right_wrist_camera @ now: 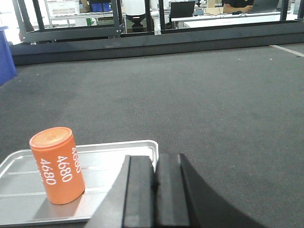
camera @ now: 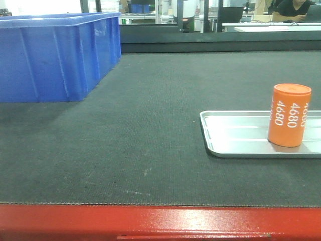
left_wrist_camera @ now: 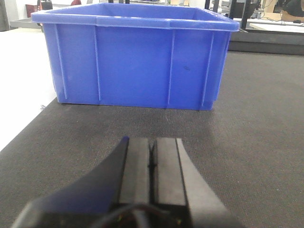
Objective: Grab orange capacitor from left shelf to right conveyor
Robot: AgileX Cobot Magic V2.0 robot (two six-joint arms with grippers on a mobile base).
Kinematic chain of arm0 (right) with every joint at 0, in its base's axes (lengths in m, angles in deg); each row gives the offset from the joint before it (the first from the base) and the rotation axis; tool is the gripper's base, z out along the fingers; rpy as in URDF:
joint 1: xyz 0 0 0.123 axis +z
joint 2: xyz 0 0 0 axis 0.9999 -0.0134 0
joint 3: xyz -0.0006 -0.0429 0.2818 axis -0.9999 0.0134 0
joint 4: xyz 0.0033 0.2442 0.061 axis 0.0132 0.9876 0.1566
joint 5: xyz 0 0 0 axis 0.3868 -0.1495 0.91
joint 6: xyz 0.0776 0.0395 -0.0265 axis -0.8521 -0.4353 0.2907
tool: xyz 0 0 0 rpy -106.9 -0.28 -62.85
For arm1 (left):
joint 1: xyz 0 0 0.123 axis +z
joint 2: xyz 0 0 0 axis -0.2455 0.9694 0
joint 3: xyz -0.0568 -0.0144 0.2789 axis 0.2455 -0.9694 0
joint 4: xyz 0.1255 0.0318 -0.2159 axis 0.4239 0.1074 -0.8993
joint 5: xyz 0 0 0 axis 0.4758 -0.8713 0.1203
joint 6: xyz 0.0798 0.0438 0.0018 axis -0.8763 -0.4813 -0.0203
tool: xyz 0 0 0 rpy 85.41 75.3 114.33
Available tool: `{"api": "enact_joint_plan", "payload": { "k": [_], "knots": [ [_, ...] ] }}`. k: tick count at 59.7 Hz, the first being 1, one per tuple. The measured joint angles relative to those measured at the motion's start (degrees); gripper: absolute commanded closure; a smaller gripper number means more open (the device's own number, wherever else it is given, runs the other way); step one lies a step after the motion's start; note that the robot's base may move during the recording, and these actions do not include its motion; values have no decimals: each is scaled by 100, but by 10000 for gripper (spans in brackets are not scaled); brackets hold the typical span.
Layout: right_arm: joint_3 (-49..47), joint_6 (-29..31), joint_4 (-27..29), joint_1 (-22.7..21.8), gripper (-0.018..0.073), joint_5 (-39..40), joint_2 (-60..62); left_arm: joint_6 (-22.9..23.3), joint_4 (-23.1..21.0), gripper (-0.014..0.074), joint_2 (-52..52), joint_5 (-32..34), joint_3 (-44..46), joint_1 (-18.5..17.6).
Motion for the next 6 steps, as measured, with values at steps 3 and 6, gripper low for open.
{"api": "enact_joint_plan", "payload": {
  "k": [3, 6],
  "knots": [
    [0, 0, 0, 0, 504, 0, 0, 0, 0, 723, 0, 0, 0, 0],
    [0, 0, 0, 0, 504, 0, 0, 0, 0, 723, 0, 0, 0, 0]
  ]
}}
